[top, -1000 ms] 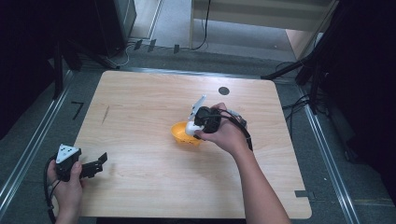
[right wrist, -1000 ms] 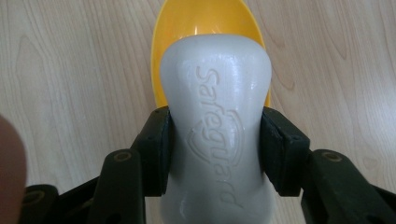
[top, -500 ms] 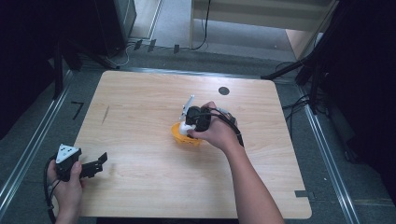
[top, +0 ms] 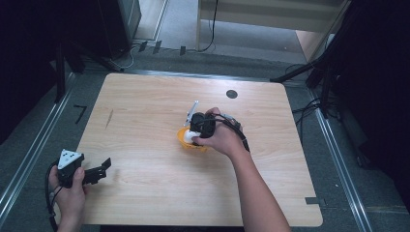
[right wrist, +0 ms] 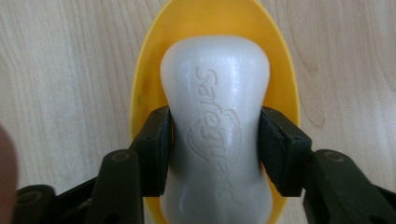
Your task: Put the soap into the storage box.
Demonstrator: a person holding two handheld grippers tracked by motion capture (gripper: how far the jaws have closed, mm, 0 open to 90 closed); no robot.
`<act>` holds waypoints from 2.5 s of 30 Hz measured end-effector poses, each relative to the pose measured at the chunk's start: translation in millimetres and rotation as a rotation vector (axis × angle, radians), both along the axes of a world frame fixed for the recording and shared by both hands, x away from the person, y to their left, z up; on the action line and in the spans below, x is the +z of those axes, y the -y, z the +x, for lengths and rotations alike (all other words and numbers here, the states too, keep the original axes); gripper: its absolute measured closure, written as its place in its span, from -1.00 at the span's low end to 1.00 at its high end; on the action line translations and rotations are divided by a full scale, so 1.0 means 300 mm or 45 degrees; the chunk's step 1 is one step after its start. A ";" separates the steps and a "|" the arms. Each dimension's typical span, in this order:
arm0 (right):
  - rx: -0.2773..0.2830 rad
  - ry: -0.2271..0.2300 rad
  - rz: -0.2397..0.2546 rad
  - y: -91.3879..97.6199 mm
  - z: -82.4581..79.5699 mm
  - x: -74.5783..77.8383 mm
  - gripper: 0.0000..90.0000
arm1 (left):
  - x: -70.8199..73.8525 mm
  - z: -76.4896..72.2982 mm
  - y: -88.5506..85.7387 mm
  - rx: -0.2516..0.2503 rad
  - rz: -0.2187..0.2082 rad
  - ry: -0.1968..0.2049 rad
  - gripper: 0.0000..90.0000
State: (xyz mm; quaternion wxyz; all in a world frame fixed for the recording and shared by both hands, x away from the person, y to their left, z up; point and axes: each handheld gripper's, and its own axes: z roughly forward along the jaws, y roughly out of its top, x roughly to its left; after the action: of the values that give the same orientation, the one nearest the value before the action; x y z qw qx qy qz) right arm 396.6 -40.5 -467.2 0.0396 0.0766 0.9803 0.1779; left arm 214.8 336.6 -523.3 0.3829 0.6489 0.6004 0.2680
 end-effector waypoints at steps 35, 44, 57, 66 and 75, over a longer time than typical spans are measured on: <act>-0.630 0.198 0.499 0.452 -0.152 0.034 -0.76 | 0.000 0.000 0.000 0.000 -0.001 0.001 -1.00; -0.739 0.211 0.561 0.543 -0.202 0.000 -1.00 | -0.001 0.000 0.000 -0.002 -0.002 -0.002 -1.00; -0.835 0.232 0.605 0.675 -0.291 -0.072 -1.00 | -0.001 0.000 0.001 -0.005 0.001 -0.007 -1.00; -0.925 0.214 0.664 0.761 -0.356 -0.131 -1.00 | 0.000 -0.001 0.001 -0.004 0.000 -0.007 -1.00; -0.998 0.235 0.697 0.831 -0.423 -0.187 -1.00 | 0.000 -0.002 0.002 -0.003 0.004 -0.009 -1.00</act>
State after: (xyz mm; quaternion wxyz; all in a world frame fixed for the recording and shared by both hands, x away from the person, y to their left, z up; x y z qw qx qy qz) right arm 269.6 -289.8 -523.2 0.1689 0.4314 0.7873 0.4070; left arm 214.3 336.1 -523.1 0.3801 0.6510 0.6007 0.2661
